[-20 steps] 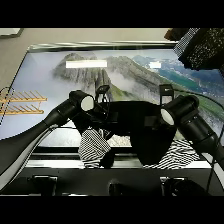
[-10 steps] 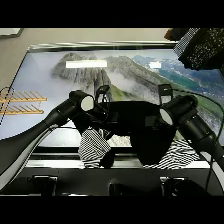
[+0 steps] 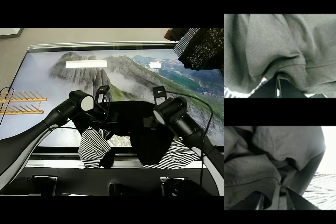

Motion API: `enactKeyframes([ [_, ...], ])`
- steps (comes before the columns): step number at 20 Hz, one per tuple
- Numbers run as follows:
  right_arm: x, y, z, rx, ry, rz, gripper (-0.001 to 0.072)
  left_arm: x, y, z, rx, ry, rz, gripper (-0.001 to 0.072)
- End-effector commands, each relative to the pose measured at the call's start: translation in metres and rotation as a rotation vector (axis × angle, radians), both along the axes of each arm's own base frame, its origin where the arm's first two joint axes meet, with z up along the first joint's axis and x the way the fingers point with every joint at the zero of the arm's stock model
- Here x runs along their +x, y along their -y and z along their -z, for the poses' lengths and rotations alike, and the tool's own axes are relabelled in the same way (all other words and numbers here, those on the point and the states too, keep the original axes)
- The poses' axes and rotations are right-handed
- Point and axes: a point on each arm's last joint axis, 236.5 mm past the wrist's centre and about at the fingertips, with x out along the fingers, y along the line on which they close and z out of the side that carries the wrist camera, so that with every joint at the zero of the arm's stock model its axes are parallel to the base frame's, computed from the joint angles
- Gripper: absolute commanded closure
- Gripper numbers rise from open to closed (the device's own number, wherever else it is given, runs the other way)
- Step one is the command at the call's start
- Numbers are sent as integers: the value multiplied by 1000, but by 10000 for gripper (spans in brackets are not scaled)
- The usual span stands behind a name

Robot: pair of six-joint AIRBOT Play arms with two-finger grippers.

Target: Fold the clothes and pants, and hang the long-sleeved shirts on hangers.

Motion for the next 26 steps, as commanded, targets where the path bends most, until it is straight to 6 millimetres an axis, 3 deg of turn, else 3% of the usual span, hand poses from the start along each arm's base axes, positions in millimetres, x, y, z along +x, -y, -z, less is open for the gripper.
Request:
enactKeyframes([
  [1, 5, -1, 10, 0, 16, -20, 413, 0, -1, 0, 1, 0, 0, 685],
  [4, 13, -8, 21, 27, 51, -37, 488, 0, -1, 0, 1, 0, 0, 685],
  [5, 16, -11, 22, 35, 62, -44, 646, 0, -1, 0, 1, 2, 3, 685],
  [7, 26, -16, 18, 51, 104, -59, 685, 2, -2, -1, 1, 14, 20, 686],
  [8, 31, -14, 10, 40, 121, -58, 686, 6, -6, -6, -4, 25, 12, 686],
  [10, 46, 0, -29, -19, 191, -41, 687, 29, -19, -32, -4, 115, -14, 687],
  [12, 64, 9, -86, -12, 292, -3, 687, 63, -35, -82, -17, 264, -51, 687],
  [14, 79, 18, -150, 55, 419, 63, 688, 90, -41, -151, -90, 416, -86, 687],
  [17, 85, 23, -247, 153, 619, 67, 688, 98, -42, -246, -197, 598, -80, 687],
  [20, 71, 21, -336, 276, 820, 49, 688, 84, -51, -334, -305, 771, -82, 686],
  [22, 53, 19, -385, 370, 930, 36, 687, 63, -65, -378, -368, 856, -96, 686],
  [24, 33, 8, -409, 472, 976, -9, 687, 36, -80, -410, -417, 905, -98, 686],
  [26, 13, -10, -416, 572, 961, -66, 687, 9, -90, -437, -477, 940, -91, 686],
])
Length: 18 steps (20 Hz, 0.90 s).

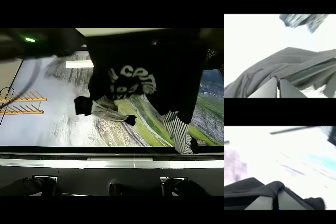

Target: Fold the clothes and pants, and hang the long-sleeved shirts on hangers.

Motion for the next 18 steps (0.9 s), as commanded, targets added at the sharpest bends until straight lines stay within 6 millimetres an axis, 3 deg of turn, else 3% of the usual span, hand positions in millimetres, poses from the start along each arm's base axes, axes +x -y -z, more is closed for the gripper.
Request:
enactKeyframes([
  [1, -37, -26, -33, 120, 66, -154, 687, -47, -23, -56, -94, 98, 28, 686],
  [4, -52, -44, -37, 176, 58, -232, 687, -69, -34, -57, -146, 26, 12, 686],
  [5, -53, -45, -33, 180, 38, -233, 687, -72, -36, -46, -132, -23, 7, 686],
  [7, -51, -41, -7, 156, -57, -200, 687, -73, -35, -4, -64, -169, -5, 686],
  [10, -42, -25, 82, 11, -359, -105, 686, -60, -26, 75, 35, -402, -51, 686],
  [15, -24, -32, 220, -88, -700, -36, 687, -35, -10, 218, 208, -678, -99, 686],
  [18, -21, -37, 284, -79, -790, 1, 687, -26, -3, 266, 230, -734, -116, 687],
])
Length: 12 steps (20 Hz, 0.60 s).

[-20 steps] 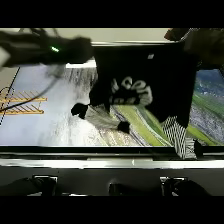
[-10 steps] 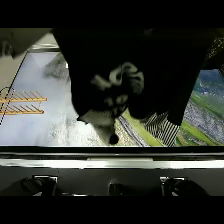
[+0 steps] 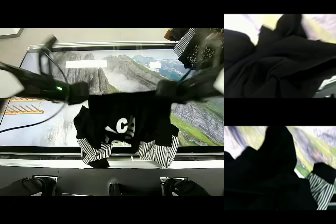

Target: Fold the clothes and pants, and hang the long-sleeved shirts on hangers.

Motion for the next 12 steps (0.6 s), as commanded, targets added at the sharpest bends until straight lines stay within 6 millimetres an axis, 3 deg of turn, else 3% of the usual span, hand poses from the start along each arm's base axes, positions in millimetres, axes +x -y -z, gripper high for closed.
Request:
enactKeyframes([
  [1, -3, -6, 74, -2, -124, 49, 687, 4, 9, 58, 31, -84, -13, 686],
  [7, 13, -27, 85, -30, -55, 64, 687, -13, 44, 68, 22, -63, 63, 686],
  [10, 1, -13, 94, -169, -100, 65, 687, -26, 50, 86, 56, -100, 45, 686],
  [12, -23, -5, 90, -263, -142, 33, 688, -43, 55, 97, 84, -122, 78, 686],
])
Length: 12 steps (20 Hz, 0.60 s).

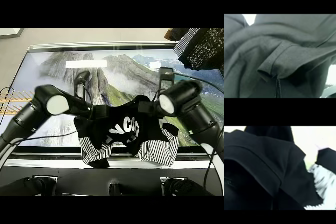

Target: Fold the clothes and pants, and hang the long-sleeved shirts on hangers.

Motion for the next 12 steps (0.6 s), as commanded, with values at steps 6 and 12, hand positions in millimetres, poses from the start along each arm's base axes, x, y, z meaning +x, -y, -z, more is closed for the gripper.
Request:
enactKeyframes([
  [6, -124, 41, 37, -224, -128, 50, 687, -56, 3, 33, 145, -31, 67, 686],
  [12, -110, 68, -4, -117, 104, 214, 687, -14, -6, -33, -59, 158, -54, 686],
])
